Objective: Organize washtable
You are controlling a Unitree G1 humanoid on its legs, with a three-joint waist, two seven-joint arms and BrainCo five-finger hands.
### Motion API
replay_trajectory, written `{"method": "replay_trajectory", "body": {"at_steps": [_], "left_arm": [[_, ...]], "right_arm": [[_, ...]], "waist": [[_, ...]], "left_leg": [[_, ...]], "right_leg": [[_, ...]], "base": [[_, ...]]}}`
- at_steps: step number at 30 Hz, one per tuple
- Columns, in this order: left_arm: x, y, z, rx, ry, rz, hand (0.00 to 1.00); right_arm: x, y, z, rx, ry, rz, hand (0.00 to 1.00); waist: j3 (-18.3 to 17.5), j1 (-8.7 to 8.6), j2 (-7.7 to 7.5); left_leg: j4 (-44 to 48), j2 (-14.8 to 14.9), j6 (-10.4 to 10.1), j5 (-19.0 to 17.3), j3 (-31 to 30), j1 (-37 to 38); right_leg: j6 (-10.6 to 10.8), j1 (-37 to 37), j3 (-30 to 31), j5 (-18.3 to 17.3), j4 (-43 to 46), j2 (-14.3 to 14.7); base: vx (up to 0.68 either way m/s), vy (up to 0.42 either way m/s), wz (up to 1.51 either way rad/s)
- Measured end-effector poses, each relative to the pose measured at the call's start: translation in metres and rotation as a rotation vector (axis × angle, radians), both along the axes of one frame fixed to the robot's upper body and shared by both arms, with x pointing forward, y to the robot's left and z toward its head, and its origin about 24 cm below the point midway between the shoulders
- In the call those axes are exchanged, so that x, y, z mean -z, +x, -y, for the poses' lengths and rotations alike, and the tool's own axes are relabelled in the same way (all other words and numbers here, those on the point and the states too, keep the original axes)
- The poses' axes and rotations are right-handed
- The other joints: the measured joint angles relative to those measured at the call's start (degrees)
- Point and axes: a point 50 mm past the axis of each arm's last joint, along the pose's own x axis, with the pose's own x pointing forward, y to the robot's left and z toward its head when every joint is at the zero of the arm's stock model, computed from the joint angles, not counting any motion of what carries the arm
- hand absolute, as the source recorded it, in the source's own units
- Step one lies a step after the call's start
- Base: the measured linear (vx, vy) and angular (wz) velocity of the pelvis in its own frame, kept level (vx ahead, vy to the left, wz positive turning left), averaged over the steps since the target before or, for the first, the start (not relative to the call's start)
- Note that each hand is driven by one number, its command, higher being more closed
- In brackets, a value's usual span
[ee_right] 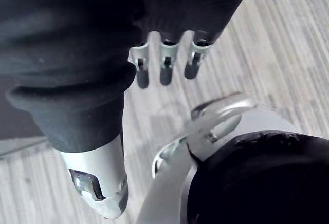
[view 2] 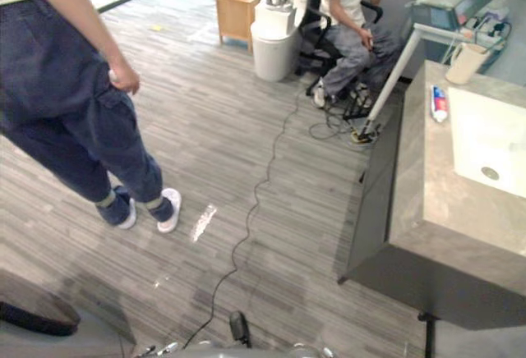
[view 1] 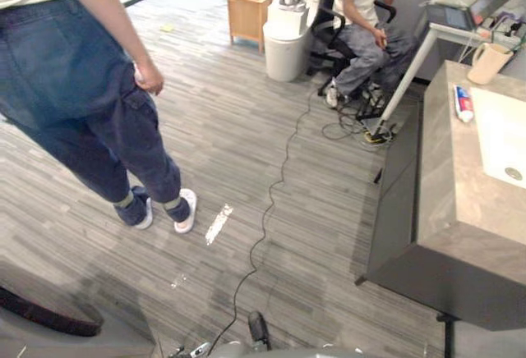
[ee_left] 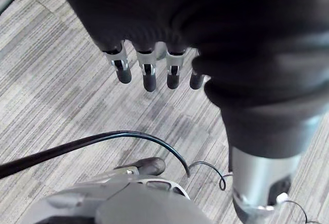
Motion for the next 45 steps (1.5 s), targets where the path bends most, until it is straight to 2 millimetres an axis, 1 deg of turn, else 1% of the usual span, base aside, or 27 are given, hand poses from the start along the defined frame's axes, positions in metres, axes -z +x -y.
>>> {"method": "replay_trajectory", "body": {"at_steps": [2,7,9,12,15,17,18,26,29,30,32,36,41,44,45], "left_arm": [[0.000,0.001,-0.001,0.032,0.007,-0.005,0.00],[-0.001,0.005,0.000,0.043,0.009,0.003,0.00],[-0.001,0.008,0.000,0.042,0.009,0.012,0.00],[-0.001,0.008,-0.001,0.029,0.007,0.014,0.00],[-0.001,0.007,-0.001,0.023,0.006,0.012,0.00],[-0.001,0.007,-0.001,0.020,0.006,0.012,0.00],[0.001,-0.010,-0.001,0.004,0.004,-0.029,0.00],[0.001,-0.010,-0.002,-0.004,0.005,-0.032,0.00],[0.002,-0.012,-0.002,-0.022,0.005,-0.039,0.00],[0.002,-0.014,-0.003,-0.044,0.006,-0.041,0.00],[0.002,-0.017,-0.004,-0.090,0.010,-0.044,0.00],[0.001,-0.019,-0.007,-0.146,0.040,-0.043,0.00],[0.001,-0.017,-0.008,-0.159,0.043,-0.027,0.00],[0.000,-0.016,-0.009,-0.156,0.047,-0.022,0.00],[0.000,-0.016,-0.010,-0.152,0.049,-0.023,0.00]], "right_arm": [[0.000,0.000,-0.002,-0.020,0.003,-0.002,0.00],[0.000,-0.001,-0.001,-0.048,-0.002,-0.010,0.00],[0.001,-0.003,-0.001,-0.052,-0.001,-0.019,0.00],[0.001,-0.002,-0.002,-0.078,-0.003,-0.019,0.00],[0.001,-0.002,-0.002,-0.080,-0.002,-0.019,0.00],[0.000,-0.002,-0.002,-0.080,-0.003,-0.018,0.00],[0.003,-0.008,-0.001,-0.127,0.009,-0.069,0.00],[0.003,-0.008,-0.002,-0.127,0.007,-0.067,0.00],[0.003,-0.007,-0.002,-0.129,0.004,-0.062,0.00],[0.003,-0.006,-0.002,-0.129,0.004,-0.058,0.00],[0.003,-0.005,-0.004,-0.129,0.005,-0.052,0.00],[0.003,-0.005,-0.006,-0.129,0.002,-0.048,0.00],[0.003,-0.003,-0.006,-0.145,0.001,-0.048,0.00],[0.003,0.002,-0.007,-0.160,-0.001,-0.041,0.00],[0.003,0.002,-0.007,-0.159,-0.001,-0.038,0.00]], "waist": [[0.01,-0.18,-0.04],[0.02,0.24,-0.06],[-0.01,1.66,-0.22],[0.09,1.76,-0.37],[0.11,1.76,-0.25],[0.23,1.66,0.04],[0.22,2.57,-0.67],[0.15,2.36,-0.79],[0.11,2.04,-0.88],[0.13,1.59,-1.03],[0.13,1.30,-1.35],[0.27,1.36,-1.74],[0.56,1.58,-2.21],[0.93,1.66,-2.76],[1.12,1.59,-3.29]], "left_leg": [[0.00,-0.74,-0.12,0.09,-1.52,-0.11],[0.00,-2.06,-0.07,0.04,-5.47,-1.73],[0.00,-2.33,-0.10,0.06,-5.98,-1.53],[0.00,-2.43,-0.16,0.11,-6.39,-0.77],[0.00,-2.46,-0.14,0.10,-6.74,-0.11],[0.00,-2.46,0.11,-0.13,-7.10,-0.24],[-0.10,3.18,-2.32,-0.15,-8.65,5.15],[-0.10,3.41,-2.57,-0.41,-7.74,5.36],[-0.10,3.51,-2.67,-0.47,-7.10,5.76],[-0.10,3.52,-2.71,-0.50,-7.03,5.98],[-0.11,3.53,-2.80,-0.56,-7.01,6.30],[-0.11,3.52,-2.81,-0.56,-7.37,6.08],[-0.11,3.22,-2.45,-0.84,-7.90,5.05],[-0.08,2.35,-1.70,-1.37,-8.00,4.86],[-0.07,1.61,-0.87,-2.20,-7.95,5.23]], "right_leg": [[-0.60,0.15,2.18,-0.57,-0.81,0.67],[-0.72,0.80,2.99,-0.52,-3.79,1.89],[-0.78,1.38,3.56,-0.48,-4.48,2.32],[-1.57,2.08,4.69,0.02,-4.54,2.69],[-1.65,2.26,5.17,0.10,-4.49,2.85],[-1.70,2.35,5.88,0.26,-4.91,3.53],[0.14,3.08,4.73,6.04,-9.56,1.64],[0.13,3.05,5.37,6.07,-9.79,1.73],[0.08,3.21,5.86,6.13,-9.79,1.72],[0.08,3.47,5.84,6.14,-9.80,1.71],[0.08,3.92,5.68,6.14,-9.92,1.71],[0.12,3.96,4.91,6.15,-10.01,1.48],[0.42,3.32,4.26,6.01,-10.43,1.16],[1.80,3.02,3.48,5.31,-9.67,-0.04],[2.83,2.93,2.91,4.69,-8.39,-1.02]], "base": [[0.06,-0.021,0.18],[0.07,-0.056,0.44],[0.06,-0.067,0.23],[0.01,-0.056,0.06],[-0.02,-0.059,0.03],[-0.03,-0.045,0.05],[-0.01,-0.013,0.03],[0.00,0.000,-0.05],[-0.01,-0.018,-0.09],[-0.01,-0.033,-0.04],[-0.01,-0.036,0.02],[-0.02,-0.032,0.06],[-0.01,-0.018,0.06],[0.03,0.005,0.04],[0.11,0.036,0.04]]}}
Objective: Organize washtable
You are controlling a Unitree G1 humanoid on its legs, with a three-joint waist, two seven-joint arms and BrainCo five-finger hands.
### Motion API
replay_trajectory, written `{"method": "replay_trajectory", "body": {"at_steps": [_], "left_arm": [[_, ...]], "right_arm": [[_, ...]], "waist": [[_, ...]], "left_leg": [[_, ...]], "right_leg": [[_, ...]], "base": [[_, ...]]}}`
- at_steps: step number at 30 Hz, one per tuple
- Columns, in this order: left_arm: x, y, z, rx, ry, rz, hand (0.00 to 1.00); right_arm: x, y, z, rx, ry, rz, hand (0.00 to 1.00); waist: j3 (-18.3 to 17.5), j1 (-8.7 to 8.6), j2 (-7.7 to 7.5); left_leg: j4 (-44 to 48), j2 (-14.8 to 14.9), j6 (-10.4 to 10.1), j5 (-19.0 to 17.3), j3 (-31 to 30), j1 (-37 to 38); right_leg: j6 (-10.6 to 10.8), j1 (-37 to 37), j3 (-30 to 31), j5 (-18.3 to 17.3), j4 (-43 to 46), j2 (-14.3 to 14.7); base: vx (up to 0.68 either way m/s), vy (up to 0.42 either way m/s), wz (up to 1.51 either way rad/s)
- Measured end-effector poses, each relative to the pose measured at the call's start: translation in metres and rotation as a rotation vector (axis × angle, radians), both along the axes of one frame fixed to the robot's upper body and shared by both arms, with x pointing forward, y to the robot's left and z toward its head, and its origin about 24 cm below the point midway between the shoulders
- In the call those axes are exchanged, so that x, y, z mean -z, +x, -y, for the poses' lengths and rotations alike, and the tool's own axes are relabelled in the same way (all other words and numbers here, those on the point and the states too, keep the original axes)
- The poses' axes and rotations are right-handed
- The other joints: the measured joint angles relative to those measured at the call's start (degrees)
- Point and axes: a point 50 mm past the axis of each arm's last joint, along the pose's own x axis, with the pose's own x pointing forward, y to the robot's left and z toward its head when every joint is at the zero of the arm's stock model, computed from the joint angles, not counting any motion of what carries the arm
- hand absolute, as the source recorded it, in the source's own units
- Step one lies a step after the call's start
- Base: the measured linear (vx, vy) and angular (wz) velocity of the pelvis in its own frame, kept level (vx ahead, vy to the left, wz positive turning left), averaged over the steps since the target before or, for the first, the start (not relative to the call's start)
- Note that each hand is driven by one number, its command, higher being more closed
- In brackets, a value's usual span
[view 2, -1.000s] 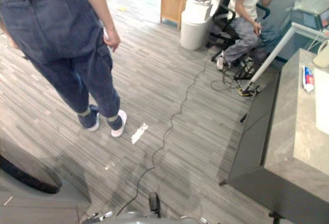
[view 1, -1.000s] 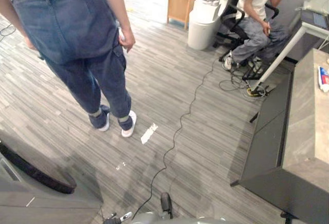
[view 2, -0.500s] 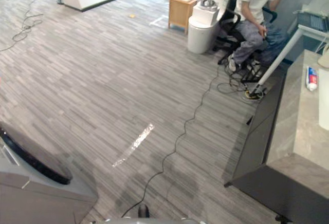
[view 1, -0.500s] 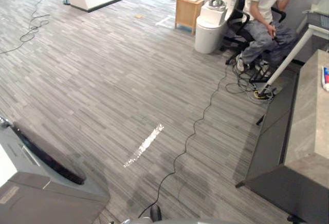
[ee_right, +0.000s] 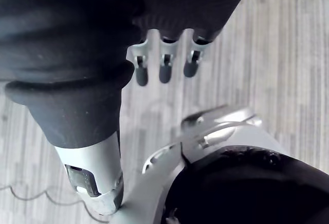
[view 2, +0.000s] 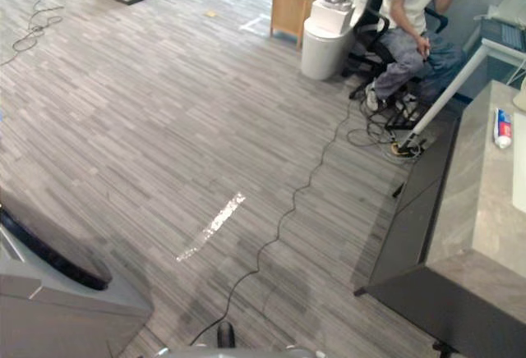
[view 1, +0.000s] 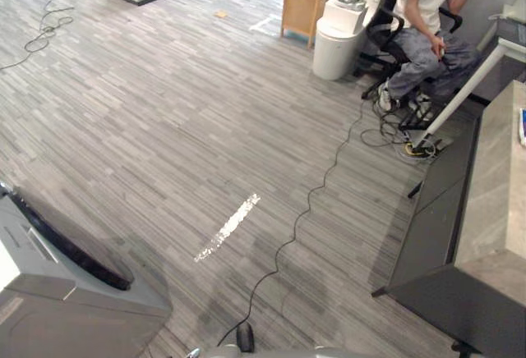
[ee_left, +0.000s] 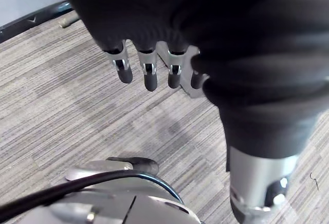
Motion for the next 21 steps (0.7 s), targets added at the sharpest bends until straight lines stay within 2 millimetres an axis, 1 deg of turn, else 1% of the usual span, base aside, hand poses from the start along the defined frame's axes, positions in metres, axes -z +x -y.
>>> {"method": "replay_trajectory", "body": {"at_steps": [1,2,3,4,5,6,7,8,9,10,11,12,13,15,16,17,18,19,20,21], "left_arm": [[0.000,0.001,0.001,0.009,0.000,0.002,0.00],[0.000,0.002,0.003,0.016,-0.002,0.004,0.00],[0.001,0.000,0.005,0.030,-0.006,-0.001,0.00],[0.001,0.000,0.005,0.056,-0.003,-0.007,0.00],[0.000,0.000,0.004,0.070,-0.001,-0.009,0.00],[0.000,0.001,0.004,0.107,0.004,-0.013,0.00],[0.000,0.001,0.004,0.121,0.006,-0.016,0.00],[0.000,0.002,0.004,0.130,0.008,-0.016,0.00],[0.000,0.002,0.004,0.131,0.009,-0.012,0.00],[0.000,0.003,0.004,0.131,0.009,-0.010,0.00],[0.000,0.004,0.004,0.131,0.008,-0.008,0.00],[0.000,0.003,0.004,0.128,0.007,-0.008,0.00],[0.000,0.003,0.004,0.127,0.007,-0.008,0.00],[0.000,0.003,0.004,0.081,0.004,0.005,0.00],[0.000,0.003,0.004,0.071,0.004,0.008,0.00],[0.000,0.003,0.004,0.052,0.004,0.013,0.00],[0.000,0.002,0.004,0.028,0.002,0.018,0.00],[0.000,0.001,0.004,0.016,0.002,0.017,0.00],[0.000,0.001,0.005,0.011,0.001,0.018,0.00],[0.001,0.001,0.008,0.004,-0.007,0.019,0.00]], "right_arm": [[0.000,0.002,0.001,0.001,-0.005,0.005,0.00],[-0.001,0.004,0.003,0.001,-0.010,0.011,0.00],[-0.002,0.009,0.004,-0.004,-0.019,0.027,0.00],[-0.002,0.012,0.004,-0.001,-0.029,0.039,0.00],[-0.003,0.014,0.004,0.000,-0.032,0.048,0.00],[-0.004,0.015,0.005,0.001,-0.041,0.057,0.00],[-0.004,0.015,0.005,0.000,-0.044,0.060,0.00],[-0.004,0.017,0.003,-0.014,-0.044,0.070,0.00],[-0.005,0.018,0.004,-0.026,-0.050,0.079,0.00],[-0.005,0.019,0.004,-0.026,-0.051,0.085,0.00],[-0.006,0.020,0.004,-0.023,-0.053,0.093,0.00],[-0.006,0.020,0.005,-0.012,-0.051,0.095,0.00],[-0.006,0.020,0.005,-0.007,-0.051,0.096,0.00],[-0.006,0.017,0.005,0.004,-0.056,0.090,0.00],[-0.006,0.018,0.005,0.011,-0.060,0.094,0.00],[-0.007,0.019,0.005,0.020,-0.067,0.104,0.00],[-0.007,0.018,0.005,0.026,-0.068,0.107,0.00],[-0.007,0.017,0.005,0.030,-0.067,0.106,0.00],[-0.007,0.016,0.005,0.037,-0.069,0.106,0.00],[-0.008,0.015,0.009,0.037,-0.078,0.106,0.00]], "waist": [[0.09,-0.04,0.19],[0.16,0.14,0.61],[0.21,0.38,1.56],[0.51,0.20,1.53],[0.67,0.02,1.54],[1.05,-0.54,2.12],[1.06,-0.55,2.10],[1.08,-0.42,2.14],[1.08,-0.38,2.15],[1.09,-0.37,2.16],[1.11,-0.42,2.19],[1.15,-0.38,2.25],[1.15,-0.32,2.25],[1.18,-0.14,2.33],[1.18,-0.15,2.33],[1.20,-0.17,2.29],[1.20,-0.11,2.30],[1.20,-0.10,2.30],[1.21,-0.10,2.37],[1.17,-0.31,3.28]], "left_leg": [[0.00,-0.33,0.32,-0.72,0.19,0.41],[0.01,-0.11,0.32,-0.83,0.69,0.67],[0.16,0.64,0.80,-0.73,1.53,1.58],[0.39,1.19,1.24,-1.10,1.56,2.82],[0.42,1.52,1.41,-1.26,1.25,3.56],[0.45,2.36,1.77,-1.75,0.35,4.65],[0.44,2.79,1.67,-1.96,-0.09,5.13],[0.44,3.46,1.39,-2.20,-0.96,5.75],[0.44,3.94,1.33,-2.32,-1.79,5.87],[0.44,4.08,1.26,-2.40,-2.34,5.87],[0.43,4.28,0.57,-2.90,-3.39,5.91],[0.42,4.40,0.36,-3.32,-4.21,6.12],[0.41,4.41,0.22,-3.44,-4.55,6.28],[0.36,4.36,-0.98,-4.92,-4.81,7.33],[0.36,4.36,-1.32,-5.32,-4.78,7.70],[0.85,4.34,-1.87,-6.65,-4.63,7.82],[2.41,4.48,-2.15,-8.61,-4.01,7.49],[3.13,4.49,-2.34,-9.50,-3.88,7.47],[4.26,4.60,-2.80,-11.00,-3.92,7.48],[5.03,5.75,-3.66,-12.19,-3.99,7.50]], "right_leg": [[0.81,-1.01,-0.31,-0.41,3.28,-0.69],[0.87,-2.27,-0.34,-0.41,6.20,-0.74],[0.92,-5.24,-0.87,-0.14,13.18,-1.33],[-0.65,-8.05,-1.98,0.93,21.06,-2.15],[-1.41,-9.32,-2.54,1.92,24.83,-2.62],[-1.81,-11.52,-3.29,1.03,29.71,-2.81],[-1.56,-12.03,-3.19,0.00,30.58,-2.50],[-1.52,-13.17,-3.21,-1.50,30.67,-1.55],[-2.05,-14.99,-3.02,-1.82,29.81,-0.45],[-2.09,-15.91,-2.74,-1.83,29.01,0.08],[-2.18,-17.66,-1.61,-1.76,26.14,1.48],[-2.23,-19.14,-0.69,-1.34,22.21,2.80],[-2.44,-19.77,-0.38,-0.89,19.94,3.30],[-4.12,-20.81,0.24,3.63,12.04,4.53],[-4.61,-20.90,0.20,4.75,10.44,4.69],[-5.38,-20.79,0.31,6.93,8.27,4.75],[-6.60,-20.05,0.56,8.09,6.46,4.73],[-7.25,-19.21,0.68,8.51,5.38,4.69],[-6.98,-17.43,0.80,9.58,3.32,4.72],[-7.00,-16.90,-0.06,11.53,2.75,5.63]], "base": [[0.09,0.031,-0.09],[0.13,0.071,-0.31],[0.11,0.083,-0.35],[0.14,0.096,-0.24],[0.13,0.066,0.06],[0.10,0.039,0.20],[0.11,0.048,0.33],[0.09,0.045,0.33],[0.08,0.039,0.35],[0.07,0.016,0.40],[0.08,-0.011,0.43],[0.09,-0.021,0.42],[0.12,-0.056,0.32],[0.12,-0.070,0.15],[0.14,-0.090,0.11],[0.18,-0.109,0.13],[0.24,-0.138,0.14],[0.21,-0.106,0.11],[0.33,-0.162,0.08],[0.35,-0.160,0.08]]}}
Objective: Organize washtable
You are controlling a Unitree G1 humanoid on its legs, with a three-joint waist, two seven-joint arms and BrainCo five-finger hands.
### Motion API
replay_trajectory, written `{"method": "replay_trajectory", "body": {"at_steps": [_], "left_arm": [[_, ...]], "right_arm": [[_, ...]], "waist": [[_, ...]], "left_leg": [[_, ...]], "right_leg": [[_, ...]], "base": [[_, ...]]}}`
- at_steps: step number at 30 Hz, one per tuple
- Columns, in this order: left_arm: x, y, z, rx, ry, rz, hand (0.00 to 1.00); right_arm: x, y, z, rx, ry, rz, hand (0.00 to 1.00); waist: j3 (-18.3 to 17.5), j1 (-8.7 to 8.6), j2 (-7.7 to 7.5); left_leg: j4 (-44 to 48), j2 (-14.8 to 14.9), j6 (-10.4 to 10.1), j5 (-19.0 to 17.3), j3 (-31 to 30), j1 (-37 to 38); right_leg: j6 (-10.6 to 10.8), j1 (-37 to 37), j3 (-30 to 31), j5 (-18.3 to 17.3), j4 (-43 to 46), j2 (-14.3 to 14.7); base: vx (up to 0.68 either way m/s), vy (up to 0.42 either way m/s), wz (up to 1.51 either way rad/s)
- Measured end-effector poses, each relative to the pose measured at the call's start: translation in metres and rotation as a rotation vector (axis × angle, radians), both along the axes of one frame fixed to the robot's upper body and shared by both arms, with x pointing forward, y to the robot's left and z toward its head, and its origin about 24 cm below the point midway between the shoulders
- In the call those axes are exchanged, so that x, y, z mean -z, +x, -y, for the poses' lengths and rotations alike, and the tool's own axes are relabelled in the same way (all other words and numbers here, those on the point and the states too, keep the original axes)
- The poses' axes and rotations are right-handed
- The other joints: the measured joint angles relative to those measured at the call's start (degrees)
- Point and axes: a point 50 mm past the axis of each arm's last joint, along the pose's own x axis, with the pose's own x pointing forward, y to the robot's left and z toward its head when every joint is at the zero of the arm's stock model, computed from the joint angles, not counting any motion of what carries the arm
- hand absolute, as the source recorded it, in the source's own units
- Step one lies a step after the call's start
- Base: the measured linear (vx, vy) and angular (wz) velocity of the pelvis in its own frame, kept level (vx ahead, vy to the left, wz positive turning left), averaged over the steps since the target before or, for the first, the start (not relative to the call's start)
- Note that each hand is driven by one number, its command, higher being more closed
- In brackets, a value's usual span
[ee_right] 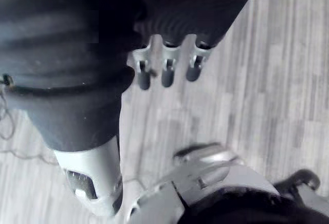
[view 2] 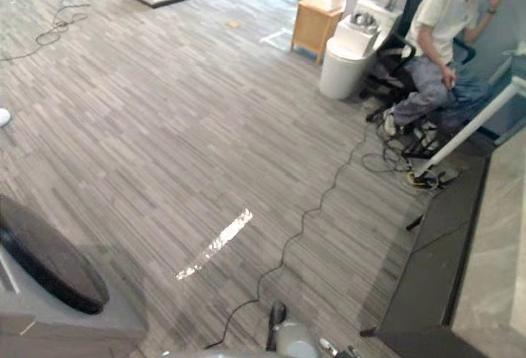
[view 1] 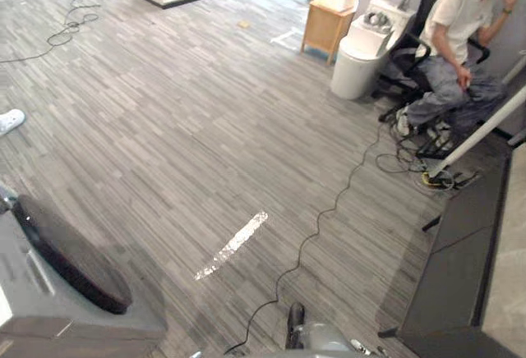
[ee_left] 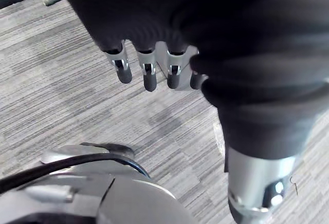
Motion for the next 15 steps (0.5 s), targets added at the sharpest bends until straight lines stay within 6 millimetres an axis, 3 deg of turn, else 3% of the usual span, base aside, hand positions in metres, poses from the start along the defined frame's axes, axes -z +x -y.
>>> {"method": "replay_trajectory", "body": {"at_steps": [1,4,6,10,12,15], "left_arm": [[0.000,0.000,0.002,0.002,-0.004,0.000,0.00],[0.002,0.004,0.011,0.069,-0.020,-0.002,0.00],[0.001,0.006,0.011,0.097,-0.018,0.001,0.00],[0.000,0.010,0.009,0.091,-0.015,0.024,0.00],[-0.001,0.012,0.009,0.069,-0.007,0.039,0.00],[-0.002,0.015,0.005,0.030,0.003,0.070,0.00]], "right_arm": [[0.000,0.000,0.002,0.000,-0.004,0.002,0.00],[-0.003,0.008,0.011,-0.020,-0.033,0.017,0.00],[-0.003,0.010,0.011,-0.047,-0.040,0.018,0.00],[-0.003,0.011,0.010,-0.089,-0.055,0.008,0.00],[-0.003,0.010,0.012,-0.091,-0.064,0.001,0.00],[-0.003,0.015,0.007,-0.092,-0.053,0.010,0.00]], "waist": [[-0.27,-0.08,0.15],[-0.57,-1.62,2.75],[-0.59,-1.50,2.75],[-0.15,-0.58,1.90],[0.12,0.28,1.64],[0.71,1.38,0.39]], "left_leg": [[0.01,0.67,-0.72,-0.47,-0.11,0.15],[-0.02,4.63,-2.90,-0.48,0.46,0.44],[1.84,5.08,-4.14,-0.05,1.38,0.24],[26.17,6.47,-8.02,-1.60,3.70,-6.90],[36.57,9.30,-7.65,-3.68,8.45,-10.47],[34.19,9.99,-6.42,-5.25,10.91,-15.75]], "right_leg": [[-0.03,0.03,-0.28,0.44,0.12,0.50],[-2.58,0.12,-3.31,-2.66,2.47,3.30],[-3.53,0.70,-3.41,-3.67,2.87,3.81],[-3.79,8.06,-2.63,-4.01,-0.03,2.95],[-4.37,12.70,-1.41,-4.40,-1.19,1.81],[-3.54,15.29,0.10,-4.90,-1.07,-1.66]], "base": [[0.46,-0.193,0.11],[0.39,-0.145,0.22],[0.42,-0.121,0.18],[0.34,-0.046,0.12],[0.22,0.061,-0.03],[0.15,0.159,-0.09]]}}
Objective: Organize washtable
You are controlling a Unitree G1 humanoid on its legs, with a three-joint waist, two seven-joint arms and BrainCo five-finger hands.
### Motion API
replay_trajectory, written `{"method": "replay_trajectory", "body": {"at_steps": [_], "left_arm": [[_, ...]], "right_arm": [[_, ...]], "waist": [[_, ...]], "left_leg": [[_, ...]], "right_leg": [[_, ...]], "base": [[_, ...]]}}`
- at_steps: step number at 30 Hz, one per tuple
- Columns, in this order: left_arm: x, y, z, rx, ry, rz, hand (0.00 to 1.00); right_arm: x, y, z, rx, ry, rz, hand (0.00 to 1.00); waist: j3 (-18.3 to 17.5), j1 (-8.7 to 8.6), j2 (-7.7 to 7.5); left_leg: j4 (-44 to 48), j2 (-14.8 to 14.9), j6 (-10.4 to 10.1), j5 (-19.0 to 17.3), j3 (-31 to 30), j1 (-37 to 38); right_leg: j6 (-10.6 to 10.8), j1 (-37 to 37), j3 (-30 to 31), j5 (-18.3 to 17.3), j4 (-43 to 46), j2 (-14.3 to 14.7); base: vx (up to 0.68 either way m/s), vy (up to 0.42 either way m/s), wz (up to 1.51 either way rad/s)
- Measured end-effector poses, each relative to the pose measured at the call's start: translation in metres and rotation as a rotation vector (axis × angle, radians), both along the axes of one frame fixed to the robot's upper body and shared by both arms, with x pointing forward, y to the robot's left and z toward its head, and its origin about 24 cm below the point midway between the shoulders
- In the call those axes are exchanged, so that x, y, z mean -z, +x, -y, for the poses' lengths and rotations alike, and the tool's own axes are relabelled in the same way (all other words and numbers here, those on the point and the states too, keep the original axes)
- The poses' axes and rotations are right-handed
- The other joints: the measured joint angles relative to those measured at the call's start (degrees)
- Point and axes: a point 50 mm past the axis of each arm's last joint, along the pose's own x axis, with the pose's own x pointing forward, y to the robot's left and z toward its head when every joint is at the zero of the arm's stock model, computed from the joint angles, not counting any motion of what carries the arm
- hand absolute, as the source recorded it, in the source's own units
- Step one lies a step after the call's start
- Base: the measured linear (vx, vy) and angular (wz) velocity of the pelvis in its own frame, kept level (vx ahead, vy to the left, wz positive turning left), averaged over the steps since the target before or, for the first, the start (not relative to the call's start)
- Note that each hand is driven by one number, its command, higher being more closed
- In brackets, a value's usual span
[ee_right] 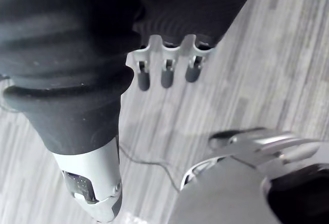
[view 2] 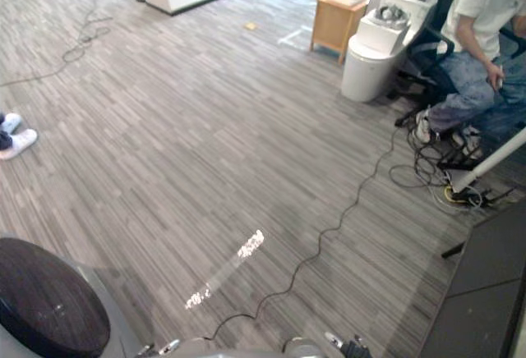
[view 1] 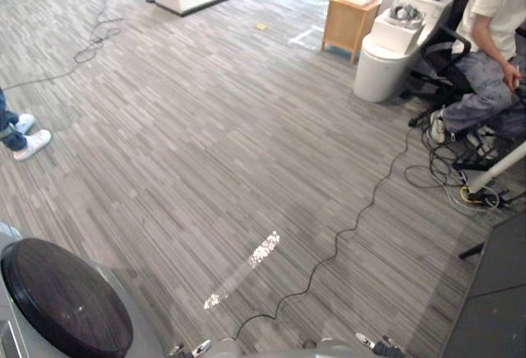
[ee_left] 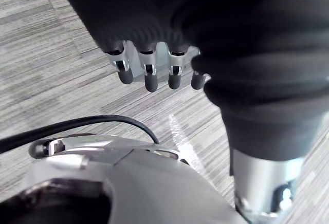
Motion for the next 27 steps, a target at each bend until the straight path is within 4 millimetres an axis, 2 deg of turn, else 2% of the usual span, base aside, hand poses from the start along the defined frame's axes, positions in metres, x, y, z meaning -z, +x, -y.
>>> {"method": "replay_trajectory", "body": {"at_steps": [1,2,3,4,6,7,9,11,13,16,17,19,20,21,22,23,24,25,26,27], "left_arm": [[0.000,0.001,0.000,-0.001,0.001,0.007,0.00],[-0.001,0.003,0.001,-0.007,-0.001,0.019,0.00],[0.000,0.005,0.003,-0.026,-0.008,0.027,0.00],[-0.001,0.003,0.000,-0.033,-0.003,0.023,0.00],[-0.004,0.004,-0.012,-0.038,0.027,0.038,0.00],[-0.005,0.006,-0.014,-0.059,0.030,0.048,0.00],[-0.005,0.004,-0.015,-0.104,0.022,0.059,0.00],[-0.005,0.004,-0.014,-0.133,0.017,0.067,0.00],[-0.004,0.004,-0.011,-0.151,0.013,0.070,0.00],[-0.003,-0.002,-0.007,-0.189,0.004,0.066,0.00],[-0.003,-0.004,-0.006,-0.190,0.001,0.061,0.00],[-0.002,-0.008,-0.005,-0.166,0.004,0.037,0.00],[-0.002,-0.008,-0.005,-0.154,0.007,0.034,0.00],[-0.002,-0.004,-0.006,-0.125,0.013,0.032,0.00],[-0.002,-0.004,-0.006,-0.109,0.015,0.023,0.00],[-0.001,-0.003,-0.007,-0.089,0.016,0.008,0.00],[0.000,-0.003,-0.007,-0.078,0.013,-0.007,0.00],[-0.001,-0.001,-0.007,-0.068,0.013,-0.002,0.00],[-0.001,-0.001,-0.006,-0.061,0.013,-0.003,0.00],[0.000,-0.002,-0.005,-0.054,0.011,-0.012,0.00]], "right_arm": [[0.000,-0.001,0.000,0.000,0.002,-0.004,0.00],[0.000,-0.001,0.001,0.000,-0.002,-0.003,0.00],[-0.002,0.003,0.007,-0.004,-0.017,0.007,0.00],[-0.001,0.001,0.004,-0.003,-0.012,0.000,0.00],[0.001,-0.003,-0.009,-0.023,0.015,-0.005,0.00],[0.002,-0.004,-0.013,-0.024,0.025,-0.006,0.00],[0.002,-0.002,-0.015,-0.015,0.036,0.004,0.00],[0.002,-0.004,-0.016,-0.016,0.041,0.000,0.00],[0.002,-0.005,-0.013,-0.008,0.036,0.000,0.00],[0.002,-0.007,-0.009,0.015,0.043,0.009,0.00],[0.001,-0.007,-0.008,0.025,0.043,0.014,0.00],[0.002,-0.010,-0.008,0.046,0.048,0.012,0.00],[0.002,-0.011,-0.008,0.046,0.048,0.009,0.00],[0.002,-0.013,-0.007,0.044,0.048,-0.001,0.00],[0.003,-0.016,-0.006,0.044,0.050,-0.010,0.00],[0.004,-0.018,-0.007,0.041,0.051,-0.024,0.00],[0.004,-0.020,-0.006,0.031,0.051,-0.039,0.00],[0.004,-0.019,-0.005,0.027,0.049,-0.045,0.00],[0.004,-0.019,-0.005,0.028,0.049,-0.045,0.00],[0.004,-0.018,-0.004,0.047,0.047,-0.037,0.00]], "waist": [[-0.01,0.17,-0.09],[0.00,0.39,0.49],[0.76,0.35,2.07],[0.77,0.17,1.78],[0.58,0.36,-1.65],[0.68,0.55,-2.35],[0.59,0.86,-2.72],[0.83,1.78,-2.51],[0.86,2.13,-1.62],[-0.27,2.11,-0.67],[-0.94,2.11,-0.83],[-1.77,2.03,-0.25],[-2.37,2.04,-0.89],[-2.89,1.86,-0.17],[-3.28,1.87,-0.08],[-4.32,1.80,-0.79],[-4.44,1.86,-0.50],[-4.65,2.00,-0.84],[-4.64,1.94,-0.72],[-4.71,1.42,-0.30]], "left_leg": [[-2.57,-0.03,-0.06,0.21,-0.18,-0.99],[-10.14,0.06,-0.31,2.26,-2.29,-2.07],[-15.25,0.65,0.78,8.00,-4.68,-2.02],[-17.48,-0.27,-0.05,8.72,-4.50,-0.78],[-18.52,-2.84,-0.35,8.61,-4.49,-0.13],[-16.89,-3.18,-0.12,8.02,-4.27,-0.48],[-12.80,-3.58,-1.01,6.60,-4.71,-1.93],[-9.98,-3.88,-0.52,6.35,-7.84,-2.20],[-7.29,-2.92,1.22,5.16,-9.38,-2.07],[-8.28,-1.68,1.38,2.63,-10.60,-1.44],[-9.60,-1.62,1.24,1.92,-10.65,-0.88],[-13.34,-2.64,1.23,0.90,-8.39,0.03],[-13.54,-3.00,1.23,0.64,-7.66,0.14],[-13.83,-3.57,1.73,-0.01,-6.09,0.09],[-14.30,-3.95,2.03,-0.26,-5.55,0.19],[-15.29,-4.66,2.20,-0.49,-4.76,0.43],[-16.75,-5.53,2.34,-0.71,-4.63,1.06],[-18.32,-6.50,2.76,-0.89,-4.93,1.98],[-18.93,-6.78,2.71,-0.80,-4.85,2.45],[-19.85,-6.90,3.52,-0.30,-4.10,3.49]], "right_leg": [[1.10,0.04,0.19,-0.66,0.21,-0.64],[4.34,0.00,0.32,-2.69,0.39,-1.21],[8.06,0.79,1.17,-4.60,0.52,-0.52],[7.50,0.54,2.15,-4.08,0.50,-0.80],[6.99,-0.61,2.58,-4.69,1.52,-1.41],[7.25,-0.50,2.70,-4.98,1.54,-1.96],[6.93,-0.32,3.50,-4.73,0.74,-2.45],[7.04,-0.35,5.99,-4.65,0.45,-2.57],[7.73,-0.67,9.32,-4.29,0.41,-1.72],[7.98,-3.65,14.54,-3.98,0.40,-0.55],[7.93,-4.51,15.48,-3.86,0.39,-0.38],[8.21,-6.58,18.20,-3.00,-0.90,-0.89],[8.27,-6.70,18.87,-2.11,-1.57,-1.35],[9.01,-7.48,20.15,-1.28,-2.28,-2.01],[9.54,-7.84,20.64,-0.77,-2.56,-2.39],[9.66,-8.39,20.81,-0.05,-2.86,-3.02],[9.14,-9.33,20.63,0.48,-2.70,-3.33],[9.01,-10.18,20.40,0.57,-1.49,-3.48],[9.01,-10.81,20.39,0.57,-0.58,-3.45],[9.00,-12.10,20.33,0.56,1.75,-3.28]], "base": [[0.12,0.278,-0.24],[0.11,0.327,-0.27],[0.11,0.343,-0.20],[0.09,0.277,-0.10],[0.06,0.151,0.04],[0.05,0.123,-0.01],[0.06,0.140,-0.18],[0.03,0.049,-0.50],[0.00,0.040,-0.74],[-0.04,0.084,-0.90],[-0.03,0.078,-0.86],[0.00,0.092,-0.74],[0.03,0.113,-0.63],[0.05,0.102,-0.47],[0.11,0.151,-0.52],[0.12,0.133,-0.53],[0.17,0.150,-0.70],[0.13,0.110,-0.67],[0.15,0.114,-0.62],[0.13,0.090,-0.41]]}}
